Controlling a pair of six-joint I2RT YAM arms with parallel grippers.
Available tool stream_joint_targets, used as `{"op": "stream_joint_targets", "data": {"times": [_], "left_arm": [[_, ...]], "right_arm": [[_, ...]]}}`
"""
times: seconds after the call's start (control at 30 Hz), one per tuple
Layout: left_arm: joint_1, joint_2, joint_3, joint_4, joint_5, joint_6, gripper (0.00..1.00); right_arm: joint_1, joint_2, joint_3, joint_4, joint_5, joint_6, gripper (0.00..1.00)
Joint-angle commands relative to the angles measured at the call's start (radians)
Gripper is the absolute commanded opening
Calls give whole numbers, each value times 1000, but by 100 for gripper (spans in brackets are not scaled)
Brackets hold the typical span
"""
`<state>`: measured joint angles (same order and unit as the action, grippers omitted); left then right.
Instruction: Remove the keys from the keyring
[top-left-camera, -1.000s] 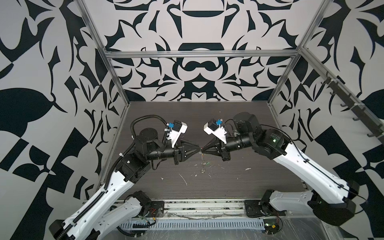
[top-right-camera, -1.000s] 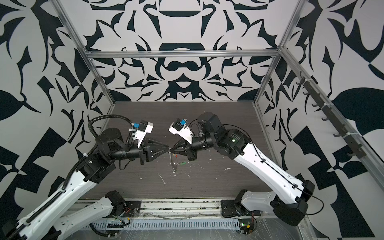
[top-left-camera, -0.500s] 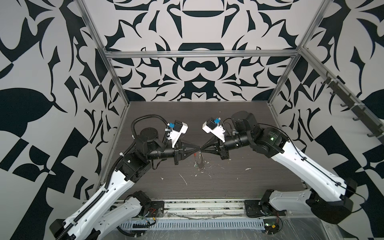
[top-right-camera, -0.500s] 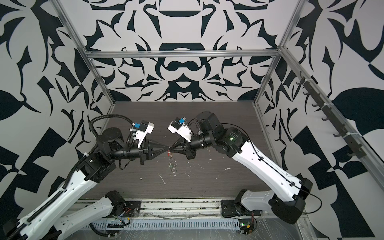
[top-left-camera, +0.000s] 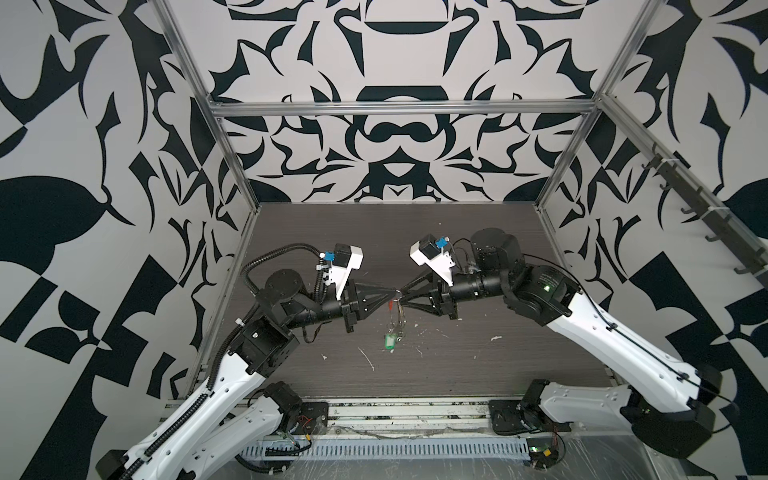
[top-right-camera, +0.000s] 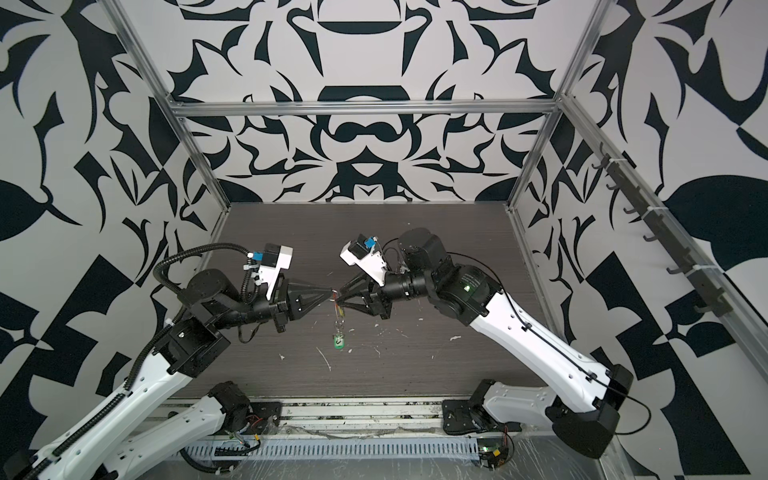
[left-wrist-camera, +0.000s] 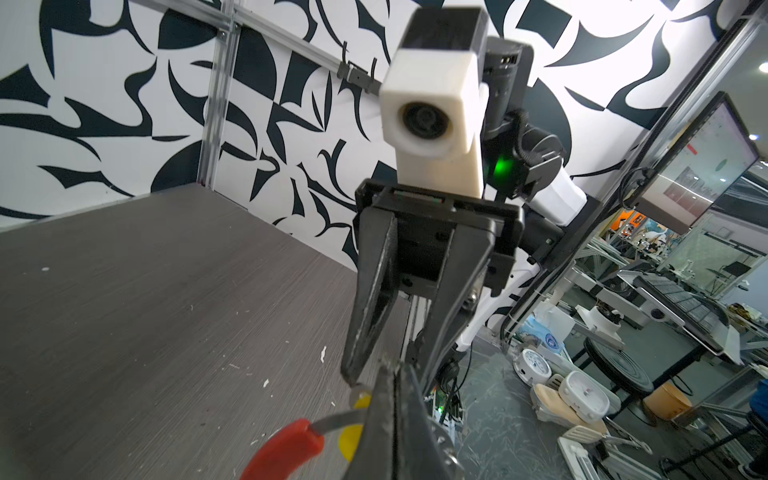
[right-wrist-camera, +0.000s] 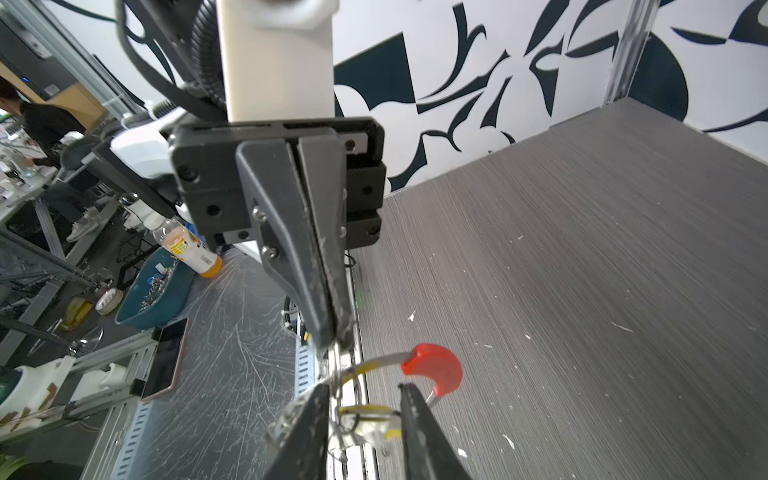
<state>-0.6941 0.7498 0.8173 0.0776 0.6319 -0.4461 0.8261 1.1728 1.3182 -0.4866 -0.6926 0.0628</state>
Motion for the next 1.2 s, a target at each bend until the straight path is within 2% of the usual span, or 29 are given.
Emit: {"op": "stream_joint_targets", "data": {"times": [0.0,0.33,0.5,0.8,1.17], "left_arm": [[-2,-20,-19,124,-9,-28,0],[-2,-10,-45,262,-4,-99,0],[-2,-4,-47,275,2,-109,0],[-2,-17,-65,306,-51,-113,0],[-2,-17,-111,431,-124,-172,0]], "right_arm": [[2,-36,-29,109,-19,12,36],[3,-36,-74,171,-25,38,38],[3,-47,-93,233,-34,64,41],[4,-39,-98,241,-56,81,2],[10,-15,-137,312,-86,128,0]]}}
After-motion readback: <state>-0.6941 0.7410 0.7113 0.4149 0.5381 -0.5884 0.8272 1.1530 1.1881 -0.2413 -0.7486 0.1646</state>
